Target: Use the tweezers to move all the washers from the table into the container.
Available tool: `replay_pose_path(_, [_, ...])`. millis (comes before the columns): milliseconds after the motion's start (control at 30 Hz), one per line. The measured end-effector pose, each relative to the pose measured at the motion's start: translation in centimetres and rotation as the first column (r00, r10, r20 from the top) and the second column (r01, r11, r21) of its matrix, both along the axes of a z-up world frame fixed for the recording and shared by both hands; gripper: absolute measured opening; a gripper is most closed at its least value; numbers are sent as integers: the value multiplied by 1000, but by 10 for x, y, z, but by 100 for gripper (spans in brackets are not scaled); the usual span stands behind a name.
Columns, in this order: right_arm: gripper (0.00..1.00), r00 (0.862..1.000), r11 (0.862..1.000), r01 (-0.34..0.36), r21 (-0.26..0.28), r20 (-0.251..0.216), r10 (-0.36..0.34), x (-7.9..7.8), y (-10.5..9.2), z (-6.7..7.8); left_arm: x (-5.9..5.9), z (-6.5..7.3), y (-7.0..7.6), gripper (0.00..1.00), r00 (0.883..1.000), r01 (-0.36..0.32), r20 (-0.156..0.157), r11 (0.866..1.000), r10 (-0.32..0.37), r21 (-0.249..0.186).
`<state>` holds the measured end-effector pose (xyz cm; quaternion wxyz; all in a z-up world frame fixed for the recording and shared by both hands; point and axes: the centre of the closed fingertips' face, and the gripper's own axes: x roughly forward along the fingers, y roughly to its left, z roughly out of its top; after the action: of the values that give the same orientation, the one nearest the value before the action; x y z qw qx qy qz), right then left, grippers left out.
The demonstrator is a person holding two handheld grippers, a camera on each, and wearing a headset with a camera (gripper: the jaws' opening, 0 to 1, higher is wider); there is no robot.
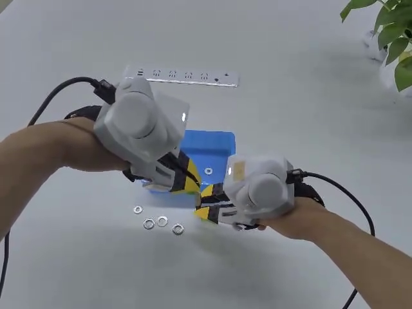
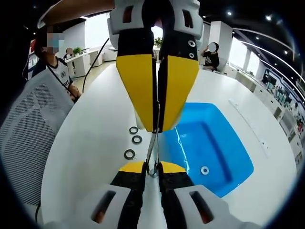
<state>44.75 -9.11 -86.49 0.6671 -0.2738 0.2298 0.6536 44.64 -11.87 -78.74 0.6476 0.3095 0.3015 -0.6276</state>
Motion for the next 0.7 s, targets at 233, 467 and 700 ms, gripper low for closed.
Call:
replay_pose_path(233, [12,1000,1000,4,-2,-11,-4,0,0,0,0,0,0,5,1000,-2,0,1000,2,-2])
replay_pose_path(467, [11,999,1000,12,2,-32,-12,0,-1,-1,0,0,-2,5,1000,-8,-4,1000,8,-12])
replay_pose_path(700, [11,999,1000,12,-2,-43,-12,-1,0,-1,0,-1,-1,5,1000,-12,-5,1000,12,-16])
